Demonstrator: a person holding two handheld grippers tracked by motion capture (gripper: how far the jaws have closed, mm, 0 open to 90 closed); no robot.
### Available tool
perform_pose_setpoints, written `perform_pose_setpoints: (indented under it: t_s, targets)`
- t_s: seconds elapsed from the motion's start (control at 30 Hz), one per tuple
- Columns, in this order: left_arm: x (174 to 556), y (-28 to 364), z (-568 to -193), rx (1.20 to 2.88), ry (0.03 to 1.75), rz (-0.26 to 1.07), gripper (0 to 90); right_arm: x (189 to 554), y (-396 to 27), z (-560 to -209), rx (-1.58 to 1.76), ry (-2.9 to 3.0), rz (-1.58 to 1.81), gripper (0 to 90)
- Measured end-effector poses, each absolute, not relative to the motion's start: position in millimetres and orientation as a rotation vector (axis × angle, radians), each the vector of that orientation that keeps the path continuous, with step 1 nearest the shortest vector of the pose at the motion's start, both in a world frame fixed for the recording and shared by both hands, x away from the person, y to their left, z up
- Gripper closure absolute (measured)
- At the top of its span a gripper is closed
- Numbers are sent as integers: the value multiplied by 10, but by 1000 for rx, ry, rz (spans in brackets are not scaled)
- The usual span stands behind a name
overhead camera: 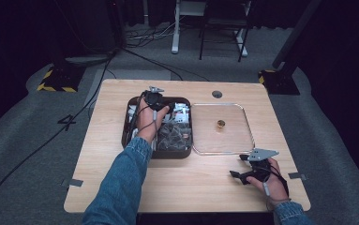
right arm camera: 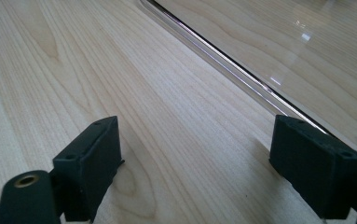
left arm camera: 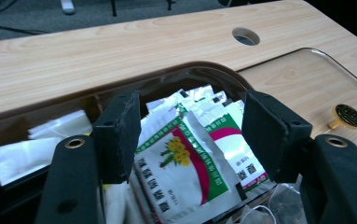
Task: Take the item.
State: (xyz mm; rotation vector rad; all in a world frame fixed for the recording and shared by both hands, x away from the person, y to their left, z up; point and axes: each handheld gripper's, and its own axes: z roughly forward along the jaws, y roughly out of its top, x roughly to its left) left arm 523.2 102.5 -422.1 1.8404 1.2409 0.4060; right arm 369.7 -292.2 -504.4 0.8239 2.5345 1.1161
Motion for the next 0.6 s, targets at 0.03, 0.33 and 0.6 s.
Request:
perform_pose_setpoints:
  t_s: [0.03,0.33,0.6]
  targets:
    - [5228,1012,-4230,1839,1246,400,381,3695,-2923,-5044,824,2534,1119,167]
    - [5217,877,-4378,1907,1245,406,380,3693,-2925,-5044,825,2534,1120,167]
    - [5226,811,-4468,1980,1257,433,377,3689,-2928,-5043,827,2534,1120,169]
